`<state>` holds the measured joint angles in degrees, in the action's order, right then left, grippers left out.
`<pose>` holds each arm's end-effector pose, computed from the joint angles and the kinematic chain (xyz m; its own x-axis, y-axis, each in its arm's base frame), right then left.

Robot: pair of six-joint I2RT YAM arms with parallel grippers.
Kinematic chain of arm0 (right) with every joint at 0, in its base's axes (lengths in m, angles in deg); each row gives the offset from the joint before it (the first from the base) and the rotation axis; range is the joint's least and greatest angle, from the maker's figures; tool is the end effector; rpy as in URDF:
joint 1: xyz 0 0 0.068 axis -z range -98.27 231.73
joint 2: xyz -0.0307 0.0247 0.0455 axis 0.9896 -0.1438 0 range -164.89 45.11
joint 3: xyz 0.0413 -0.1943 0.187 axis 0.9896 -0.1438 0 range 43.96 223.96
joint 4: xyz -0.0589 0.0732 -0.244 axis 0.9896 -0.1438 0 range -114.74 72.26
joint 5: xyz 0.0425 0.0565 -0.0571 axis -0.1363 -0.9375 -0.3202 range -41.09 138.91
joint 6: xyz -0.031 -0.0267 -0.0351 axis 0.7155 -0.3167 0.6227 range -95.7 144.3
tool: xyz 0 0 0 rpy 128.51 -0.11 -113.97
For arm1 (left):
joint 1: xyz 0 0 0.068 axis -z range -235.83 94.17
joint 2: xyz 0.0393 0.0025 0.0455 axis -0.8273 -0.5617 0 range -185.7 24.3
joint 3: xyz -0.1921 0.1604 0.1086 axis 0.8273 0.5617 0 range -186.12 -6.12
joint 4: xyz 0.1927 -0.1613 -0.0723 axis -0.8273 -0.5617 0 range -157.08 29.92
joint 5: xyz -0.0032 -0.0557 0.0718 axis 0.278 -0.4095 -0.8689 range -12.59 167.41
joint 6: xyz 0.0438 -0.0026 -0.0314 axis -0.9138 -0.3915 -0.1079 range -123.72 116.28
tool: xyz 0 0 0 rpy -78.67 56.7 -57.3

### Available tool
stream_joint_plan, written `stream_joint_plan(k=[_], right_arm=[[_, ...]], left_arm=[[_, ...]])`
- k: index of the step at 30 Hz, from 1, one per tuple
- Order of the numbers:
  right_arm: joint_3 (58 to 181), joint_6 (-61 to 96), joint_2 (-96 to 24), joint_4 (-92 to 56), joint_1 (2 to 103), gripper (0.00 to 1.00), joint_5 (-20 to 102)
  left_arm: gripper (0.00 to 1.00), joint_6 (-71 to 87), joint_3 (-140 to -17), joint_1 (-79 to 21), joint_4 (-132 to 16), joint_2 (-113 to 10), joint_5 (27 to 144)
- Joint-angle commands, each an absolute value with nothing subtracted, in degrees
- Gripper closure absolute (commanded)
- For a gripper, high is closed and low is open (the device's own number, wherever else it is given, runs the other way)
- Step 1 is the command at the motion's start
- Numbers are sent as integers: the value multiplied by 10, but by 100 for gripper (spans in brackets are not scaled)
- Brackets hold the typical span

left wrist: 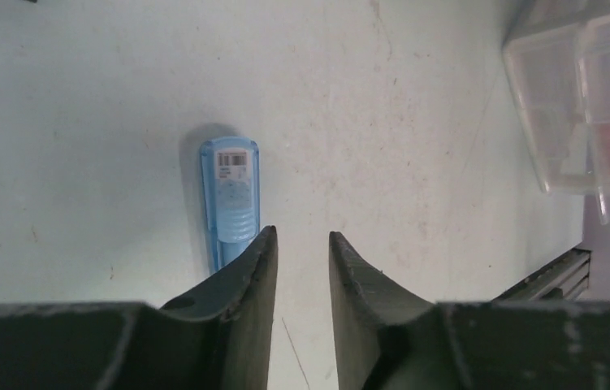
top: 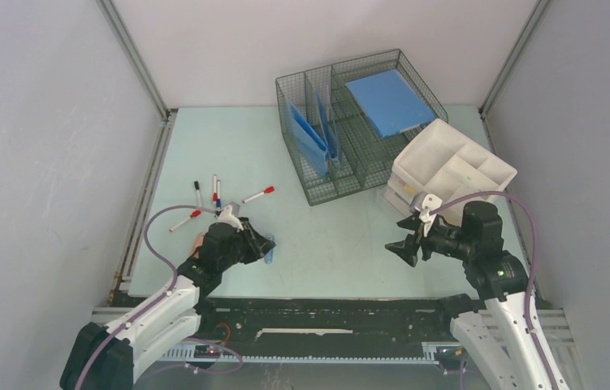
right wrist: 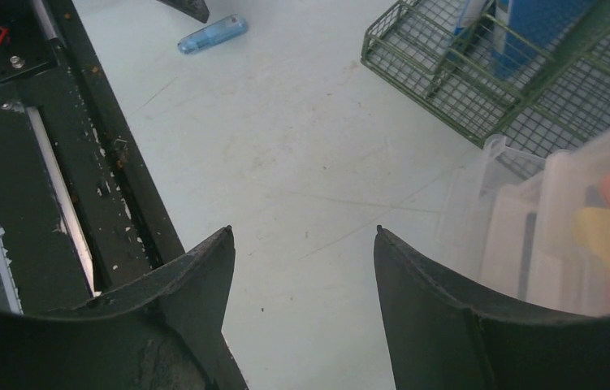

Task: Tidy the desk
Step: Pick up the stationery from the center of the board.

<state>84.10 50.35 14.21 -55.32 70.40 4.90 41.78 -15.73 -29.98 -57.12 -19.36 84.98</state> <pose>0.1062 0.0465 0.3003 -0.0927 -0.3406 -0.9356 -0.8700 0.4847 -0.0902 0.1413 -0.0736 0.1518 -0.7063 -0.4434 -0.5518 0.0427 0.7514 -0.6585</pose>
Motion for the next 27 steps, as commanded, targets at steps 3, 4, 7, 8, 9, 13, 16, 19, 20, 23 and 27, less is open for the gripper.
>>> stream_joint_plan(k=[3,4,7,8,9,13,16,19,20,23,27], right_arm=[[862,496,133,-550,691,29,42],[861,496,133,-550,691,29,43],[861,497,131,-550,691,29,46],[861,498,131,-550,691,29,47],[861,498,130,-550,691,28,48],[861,499,131,-550,691,28,51],[862,500,132,-550,692,28,51],[862,500,133,-549,692,28,52],[861,500,133,-550,692,28,52],[861,500,135,-550,694,28,52],[861,500,137,-550,695,28,51]], left_arm=[[48,377,-238,-247,-681,-228,754],[45,369,-251,-236,-709,-237,732],[38,351,-280,-214,-743,-271,685],[38,347,-287,-212,-749,-284,680],[38,344,-293,-210,-753,-298,678],[39,334,-324,-198,-772,-363,663],[43,334,-343,-185,-778,-399,655],[50,338,-363,-169,-785,-429,649],[52,339,-370,-163,-790,-440,644],[60,344,-393,-146,-815,-477,625],[63,354,-419,-126,-853,-522,582]])
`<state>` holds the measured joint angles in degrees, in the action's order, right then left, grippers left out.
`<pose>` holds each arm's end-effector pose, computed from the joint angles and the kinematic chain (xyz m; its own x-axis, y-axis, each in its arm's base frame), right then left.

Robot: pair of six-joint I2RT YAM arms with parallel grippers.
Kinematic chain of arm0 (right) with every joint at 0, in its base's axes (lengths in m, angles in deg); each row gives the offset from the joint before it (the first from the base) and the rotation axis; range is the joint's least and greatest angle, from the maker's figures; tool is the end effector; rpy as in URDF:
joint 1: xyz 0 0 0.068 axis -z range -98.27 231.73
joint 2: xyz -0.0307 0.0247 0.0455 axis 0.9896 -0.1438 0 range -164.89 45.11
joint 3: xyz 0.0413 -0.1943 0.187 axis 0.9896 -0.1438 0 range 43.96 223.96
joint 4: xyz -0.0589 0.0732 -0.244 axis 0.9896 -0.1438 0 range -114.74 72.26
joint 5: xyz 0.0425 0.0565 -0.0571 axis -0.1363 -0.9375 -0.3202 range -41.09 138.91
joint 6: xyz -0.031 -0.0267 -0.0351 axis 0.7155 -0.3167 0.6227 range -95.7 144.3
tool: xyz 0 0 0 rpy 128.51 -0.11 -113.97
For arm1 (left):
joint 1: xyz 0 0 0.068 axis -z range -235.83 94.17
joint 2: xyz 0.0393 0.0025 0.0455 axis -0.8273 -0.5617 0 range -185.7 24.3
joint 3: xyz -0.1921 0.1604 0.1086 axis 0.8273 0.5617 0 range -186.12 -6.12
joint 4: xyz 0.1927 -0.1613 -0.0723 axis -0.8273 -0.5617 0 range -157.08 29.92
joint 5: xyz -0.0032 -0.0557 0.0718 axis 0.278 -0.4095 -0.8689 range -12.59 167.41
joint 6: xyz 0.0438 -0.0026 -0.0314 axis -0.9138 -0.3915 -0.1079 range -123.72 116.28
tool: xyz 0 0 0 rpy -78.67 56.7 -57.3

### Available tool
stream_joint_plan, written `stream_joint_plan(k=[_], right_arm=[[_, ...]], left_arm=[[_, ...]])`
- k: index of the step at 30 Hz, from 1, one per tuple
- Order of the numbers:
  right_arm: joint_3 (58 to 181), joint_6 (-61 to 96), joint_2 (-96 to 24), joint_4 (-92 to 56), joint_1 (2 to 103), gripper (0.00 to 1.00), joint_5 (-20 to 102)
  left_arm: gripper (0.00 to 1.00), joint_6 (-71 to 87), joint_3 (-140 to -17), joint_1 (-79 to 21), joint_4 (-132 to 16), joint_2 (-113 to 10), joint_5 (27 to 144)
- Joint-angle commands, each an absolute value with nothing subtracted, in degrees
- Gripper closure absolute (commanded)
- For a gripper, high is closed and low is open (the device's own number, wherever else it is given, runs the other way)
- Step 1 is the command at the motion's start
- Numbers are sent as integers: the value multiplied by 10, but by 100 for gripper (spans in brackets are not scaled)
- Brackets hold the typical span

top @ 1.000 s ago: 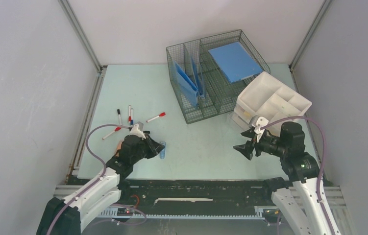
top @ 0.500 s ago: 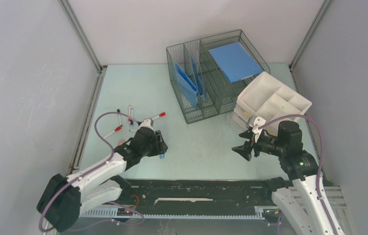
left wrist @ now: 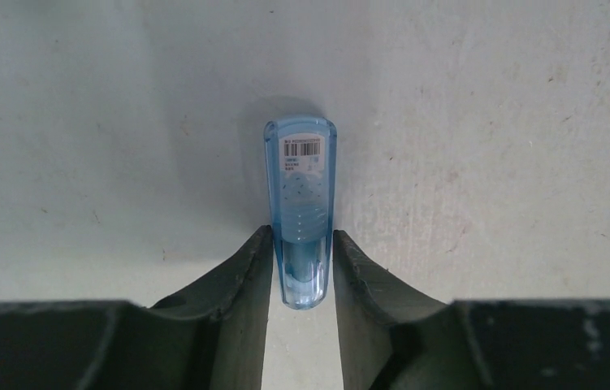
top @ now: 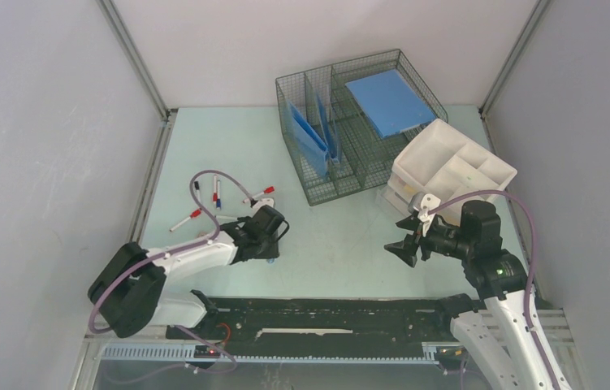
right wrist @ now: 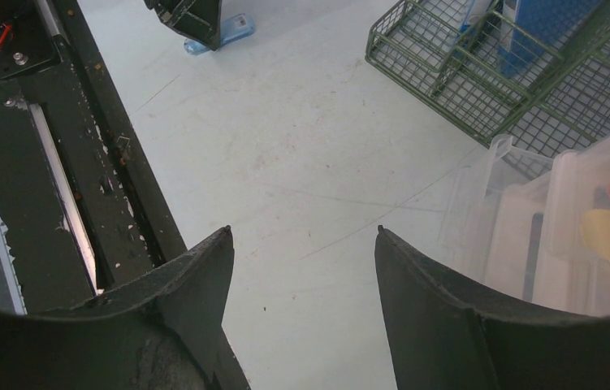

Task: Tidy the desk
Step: Pick up the stationery from the center of the board.

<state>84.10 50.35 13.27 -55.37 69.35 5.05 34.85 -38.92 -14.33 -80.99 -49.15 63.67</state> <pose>0.1083 0.0491 0.2987 -0.1028 -0.3466 -0.9323 -0.8791 0.4703 -0.0780 0.1715 -0.1404 0.1569 -0.8633 -0.0448 -0.5026 0.0264 0.9907 -0.1336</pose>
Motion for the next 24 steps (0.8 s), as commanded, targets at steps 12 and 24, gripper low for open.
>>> stream_joint_plan(k=[12,24], right_arm=[[863,497,142,-551,698,28,39],[871,469,140,-555,699,26,-23]], left_arm=[[95,344,-430,-109,-838,-522,595],[100,350,-343,-37,-548,-369,672]])
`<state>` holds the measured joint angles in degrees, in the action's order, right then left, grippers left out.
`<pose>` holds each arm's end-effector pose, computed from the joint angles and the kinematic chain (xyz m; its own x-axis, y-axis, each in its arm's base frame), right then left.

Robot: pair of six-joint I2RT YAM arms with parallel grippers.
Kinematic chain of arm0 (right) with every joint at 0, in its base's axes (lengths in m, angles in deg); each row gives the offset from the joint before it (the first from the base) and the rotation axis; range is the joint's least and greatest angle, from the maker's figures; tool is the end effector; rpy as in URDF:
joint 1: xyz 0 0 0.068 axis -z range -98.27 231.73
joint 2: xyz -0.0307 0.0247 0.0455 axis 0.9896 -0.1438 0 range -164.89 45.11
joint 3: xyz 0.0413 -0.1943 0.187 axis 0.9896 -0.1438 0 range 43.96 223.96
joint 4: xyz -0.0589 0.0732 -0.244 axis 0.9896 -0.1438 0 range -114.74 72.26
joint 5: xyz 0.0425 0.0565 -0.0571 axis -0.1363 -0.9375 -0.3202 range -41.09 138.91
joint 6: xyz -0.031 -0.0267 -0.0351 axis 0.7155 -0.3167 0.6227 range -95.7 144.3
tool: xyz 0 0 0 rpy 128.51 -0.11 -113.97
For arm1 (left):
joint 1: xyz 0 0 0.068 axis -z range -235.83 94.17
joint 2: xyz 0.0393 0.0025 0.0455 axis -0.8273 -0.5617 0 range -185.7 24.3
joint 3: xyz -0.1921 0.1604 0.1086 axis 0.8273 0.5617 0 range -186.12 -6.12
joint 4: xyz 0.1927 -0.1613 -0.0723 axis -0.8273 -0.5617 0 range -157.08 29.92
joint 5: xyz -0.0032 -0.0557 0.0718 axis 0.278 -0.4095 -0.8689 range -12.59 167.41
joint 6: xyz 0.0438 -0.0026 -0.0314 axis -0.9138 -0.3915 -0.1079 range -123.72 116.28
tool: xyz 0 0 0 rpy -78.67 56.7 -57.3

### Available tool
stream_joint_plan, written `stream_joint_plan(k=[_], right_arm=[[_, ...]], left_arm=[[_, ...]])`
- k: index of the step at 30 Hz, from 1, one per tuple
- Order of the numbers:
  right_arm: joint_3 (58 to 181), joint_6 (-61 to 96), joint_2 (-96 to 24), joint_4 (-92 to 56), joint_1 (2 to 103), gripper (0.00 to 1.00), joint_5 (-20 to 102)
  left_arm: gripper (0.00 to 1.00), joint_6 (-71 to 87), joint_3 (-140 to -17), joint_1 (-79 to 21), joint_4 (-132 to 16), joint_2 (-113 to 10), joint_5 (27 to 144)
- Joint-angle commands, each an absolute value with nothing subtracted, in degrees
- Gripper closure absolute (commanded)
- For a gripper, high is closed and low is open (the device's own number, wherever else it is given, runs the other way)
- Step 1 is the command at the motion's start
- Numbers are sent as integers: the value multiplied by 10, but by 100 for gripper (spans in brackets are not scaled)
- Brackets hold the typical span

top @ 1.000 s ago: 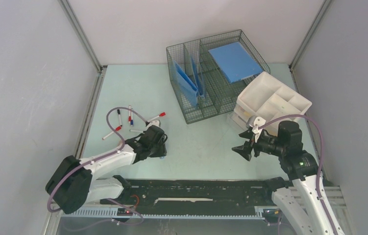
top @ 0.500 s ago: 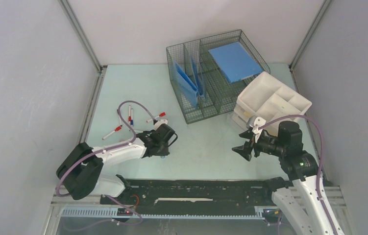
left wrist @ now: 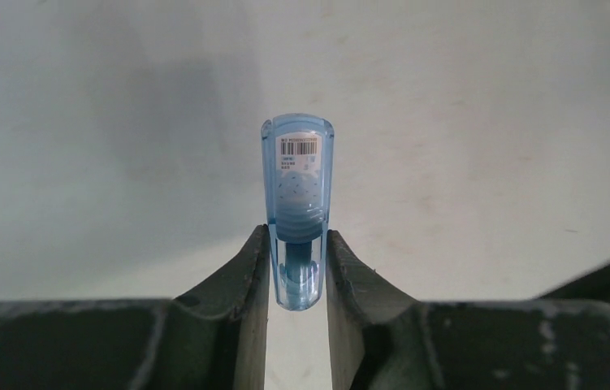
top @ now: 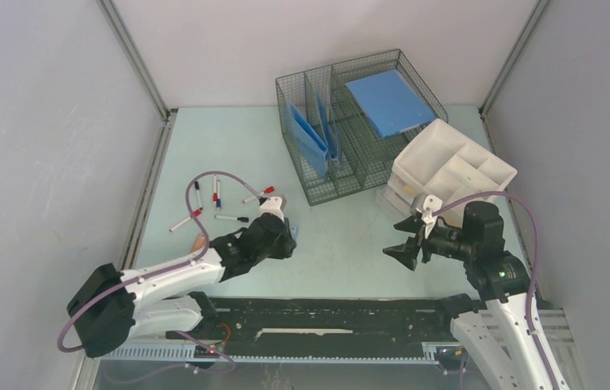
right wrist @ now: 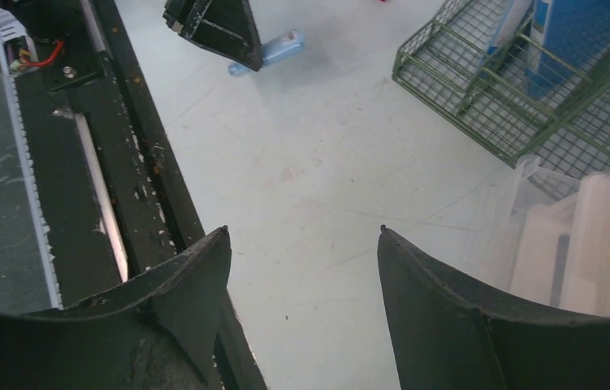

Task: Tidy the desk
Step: Pick up the stationery from the center of the board.

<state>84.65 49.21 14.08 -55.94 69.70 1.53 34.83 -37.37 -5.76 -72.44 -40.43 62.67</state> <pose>0.1035 0.0488 0.3030 -0.0980 -0.3124 -0.9449 -0.8982 0.4365 -0.0512 0.1484 -0.1631 0.1893 -0.7513 -0.0413 -0.6587 0.2040 0.9346 -0.2914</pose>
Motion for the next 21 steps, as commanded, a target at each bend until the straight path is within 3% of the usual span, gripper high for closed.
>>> stream_joint_plan(k=[1,8,21], right_arm=[[871,462,140,-554,699,26,-30],[872,421,137,-539,699,25,-74],[868,187,145,-435,701,24,31]], left_arm=[[100,350,-335,-30,-512,-364,679],[100,326,-346,56,-341,-389,660],[100,251,-451,180,-212,-522,566]])
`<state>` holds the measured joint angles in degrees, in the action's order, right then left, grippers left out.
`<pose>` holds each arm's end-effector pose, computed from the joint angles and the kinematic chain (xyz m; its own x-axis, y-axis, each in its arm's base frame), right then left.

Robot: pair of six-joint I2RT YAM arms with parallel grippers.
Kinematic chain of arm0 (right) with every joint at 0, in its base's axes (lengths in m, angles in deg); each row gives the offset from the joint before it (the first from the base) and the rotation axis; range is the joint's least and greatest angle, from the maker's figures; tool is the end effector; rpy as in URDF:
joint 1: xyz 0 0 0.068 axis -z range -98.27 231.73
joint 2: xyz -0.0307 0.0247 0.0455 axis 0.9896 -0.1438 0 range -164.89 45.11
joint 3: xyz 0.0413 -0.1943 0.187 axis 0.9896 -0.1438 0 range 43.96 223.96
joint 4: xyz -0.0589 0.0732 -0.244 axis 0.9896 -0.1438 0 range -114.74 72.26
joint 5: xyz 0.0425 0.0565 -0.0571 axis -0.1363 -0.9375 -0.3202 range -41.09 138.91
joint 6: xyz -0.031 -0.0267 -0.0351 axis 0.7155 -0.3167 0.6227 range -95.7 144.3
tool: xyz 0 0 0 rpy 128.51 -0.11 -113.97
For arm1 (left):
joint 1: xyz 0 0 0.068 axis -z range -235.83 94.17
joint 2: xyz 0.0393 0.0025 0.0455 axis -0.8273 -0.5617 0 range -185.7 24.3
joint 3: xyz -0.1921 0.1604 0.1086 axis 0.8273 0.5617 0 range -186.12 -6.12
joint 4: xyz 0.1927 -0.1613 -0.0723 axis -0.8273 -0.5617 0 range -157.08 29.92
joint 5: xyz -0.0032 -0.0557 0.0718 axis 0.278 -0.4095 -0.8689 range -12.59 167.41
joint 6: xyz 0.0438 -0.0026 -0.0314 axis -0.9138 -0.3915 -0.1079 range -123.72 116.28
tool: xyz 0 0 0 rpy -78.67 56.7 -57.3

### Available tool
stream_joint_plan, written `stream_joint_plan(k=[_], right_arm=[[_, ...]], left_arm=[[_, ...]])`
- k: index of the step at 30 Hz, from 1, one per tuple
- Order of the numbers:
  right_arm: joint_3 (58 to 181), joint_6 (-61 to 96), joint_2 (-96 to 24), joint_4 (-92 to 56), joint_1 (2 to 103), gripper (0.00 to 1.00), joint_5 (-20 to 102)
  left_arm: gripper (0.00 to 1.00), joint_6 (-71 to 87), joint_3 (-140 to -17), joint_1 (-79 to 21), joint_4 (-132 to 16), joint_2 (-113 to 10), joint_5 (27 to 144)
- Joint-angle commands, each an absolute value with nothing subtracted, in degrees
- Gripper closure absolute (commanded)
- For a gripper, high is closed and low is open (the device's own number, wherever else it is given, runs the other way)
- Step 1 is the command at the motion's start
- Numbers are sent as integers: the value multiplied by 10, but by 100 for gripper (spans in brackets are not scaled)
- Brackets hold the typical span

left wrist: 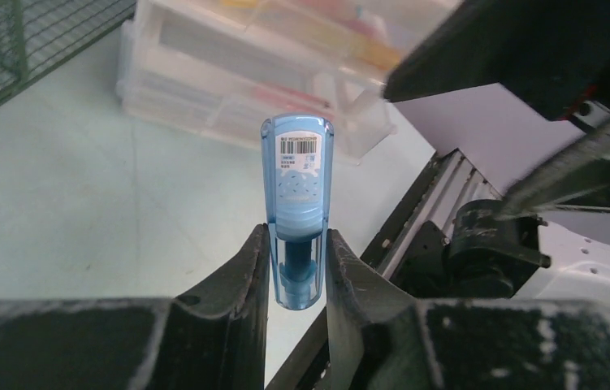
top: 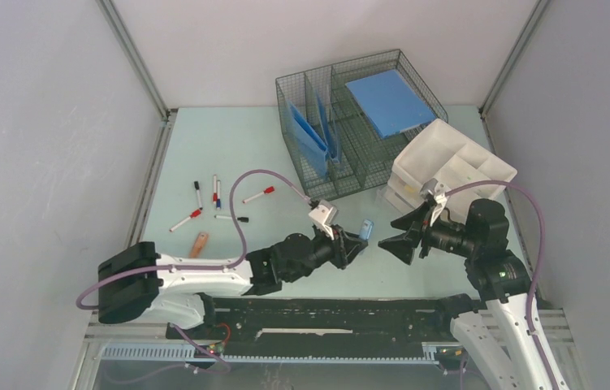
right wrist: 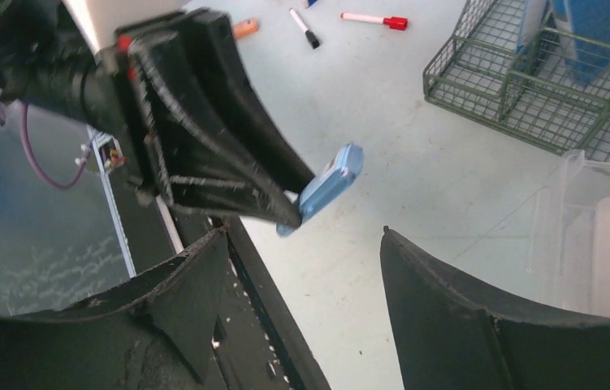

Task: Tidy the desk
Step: Pick up the stationery from the center of the board, then place the stationery in the drawer.

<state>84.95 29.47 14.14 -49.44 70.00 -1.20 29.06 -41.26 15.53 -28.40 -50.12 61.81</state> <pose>0.1064 0.0500 0.3153 -0.2855 -0.1182 -0.9511 -0.8577 0.4742 0.1985 0.0999 -0.2661 0.2447 -0.4834 -0.1981 -0.8527 0.6728 0.5391 -0.5067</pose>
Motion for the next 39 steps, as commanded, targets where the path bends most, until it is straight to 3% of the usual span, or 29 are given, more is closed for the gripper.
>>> stream_joint_plan(k=[1,10,25,28,31,34,39], right_arm=[[867,178,144,-432,701,24,39],[850,148,135,-411,698,27,73],[832,152,112,-401,662,46,74],[832,154,107,-404,654,54,67],[832,161,104,-401,649,78,63],[832,171,104,-399,648,99,66],[831,197,116,-399,650,100,85]], left_arm=[[100,247,-458,186,-209,-530,558],[100,239,-495,223,-176,-583,508],[100,223,-497,244,-135,-588,481],[99,220,-500,248,-130,-589,484],[97,218,-501,249,-129,-588,487],[90,212,-495,250,-123,-583,502],[59,196,-469,251,-118,-561,510]])
